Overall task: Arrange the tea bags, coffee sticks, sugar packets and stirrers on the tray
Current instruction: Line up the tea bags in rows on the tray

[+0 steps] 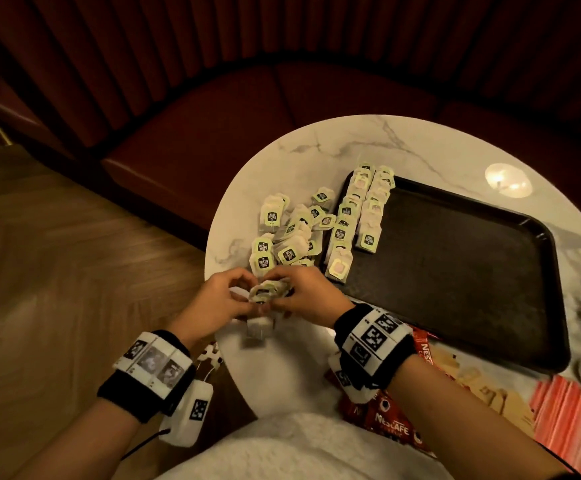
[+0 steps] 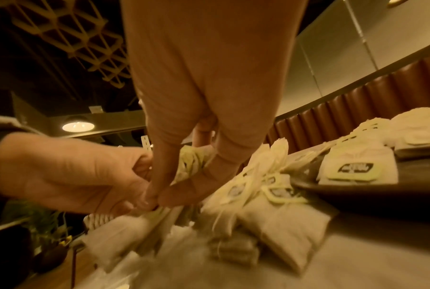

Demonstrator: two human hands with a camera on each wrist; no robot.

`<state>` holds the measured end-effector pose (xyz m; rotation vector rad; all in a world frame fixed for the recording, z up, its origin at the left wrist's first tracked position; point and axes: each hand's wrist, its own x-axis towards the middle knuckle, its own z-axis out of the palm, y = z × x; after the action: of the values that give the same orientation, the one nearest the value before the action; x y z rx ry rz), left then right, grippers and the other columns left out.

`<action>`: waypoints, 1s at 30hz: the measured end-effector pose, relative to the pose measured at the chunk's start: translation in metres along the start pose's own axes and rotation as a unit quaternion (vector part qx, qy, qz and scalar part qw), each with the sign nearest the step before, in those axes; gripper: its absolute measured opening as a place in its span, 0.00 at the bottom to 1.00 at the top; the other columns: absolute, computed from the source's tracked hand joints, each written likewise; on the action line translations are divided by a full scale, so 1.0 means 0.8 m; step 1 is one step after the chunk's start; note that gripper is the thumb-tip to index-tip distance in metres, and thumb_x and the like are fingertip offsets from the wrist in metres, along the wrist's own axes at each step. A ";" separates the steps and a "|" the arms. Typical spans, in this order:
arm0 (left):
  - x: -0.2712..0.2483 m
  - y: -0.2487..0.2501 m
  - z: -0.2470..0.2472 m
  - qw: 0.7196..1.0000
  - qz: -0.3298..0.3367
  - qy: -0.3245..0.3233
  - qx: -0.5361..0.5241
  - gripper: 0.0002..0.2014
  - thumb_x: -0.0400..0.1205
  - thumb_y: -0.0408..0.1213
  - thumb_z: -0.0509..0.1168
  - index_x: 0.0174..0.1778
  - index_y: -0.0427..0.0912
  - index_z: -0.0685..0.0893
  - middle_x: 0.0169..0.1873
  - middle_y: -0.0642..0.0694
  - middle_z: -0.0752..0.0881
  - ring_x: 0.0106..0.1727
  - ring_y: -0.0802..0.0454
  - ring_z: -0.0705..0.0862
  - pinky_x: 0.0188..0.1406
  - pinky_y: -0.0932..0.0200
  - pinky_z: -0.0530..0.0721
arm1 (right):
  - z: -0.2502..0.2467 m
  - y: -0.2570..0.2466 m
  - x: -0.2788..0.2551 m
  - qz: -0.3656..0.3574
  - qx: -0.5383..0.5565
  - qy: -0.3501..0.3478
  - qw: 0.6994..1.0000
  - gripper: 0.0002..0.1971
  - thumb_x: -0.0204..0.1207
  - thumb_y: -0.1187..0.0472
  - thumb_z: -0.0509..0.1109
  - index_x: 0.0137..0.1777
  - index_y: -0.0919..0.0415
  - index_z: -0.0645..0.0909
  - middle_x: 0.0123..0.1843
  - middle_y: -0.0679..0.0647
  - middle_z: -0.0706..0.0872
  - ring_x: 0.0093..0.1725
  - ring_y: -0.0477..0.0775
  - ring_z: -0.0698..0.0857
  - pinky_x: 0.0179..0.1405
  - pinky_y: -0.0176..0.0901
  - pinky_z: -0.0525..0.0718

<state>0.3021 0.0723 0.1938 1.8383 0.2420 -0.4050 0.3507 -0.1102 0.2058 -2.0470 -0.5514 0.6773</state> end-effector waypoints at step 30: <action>0.020 0.099 0.046 0.959 0.034 -0.032 -0.280 0.26 0.68 0.39 0.76 0.63 0.43 0.79 0.53 0.45 0.90 0.51 0.51 0.87 0.45 0.55 0.82 | -0.074 -0.035 -0.063 0.035 0.420 0.087 0.903 0.31 0.66 0.67 0.79 0.69 0.51 0.77 0.66 0.56 0.86 0.61 0.63 0.88 0.60 0.54 0.88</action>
<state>0.3404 0.0126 0.2478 1.2699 0.2213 -0.3078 0.3477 -0.1625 0.2692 -1.2878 -0.0411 0.6181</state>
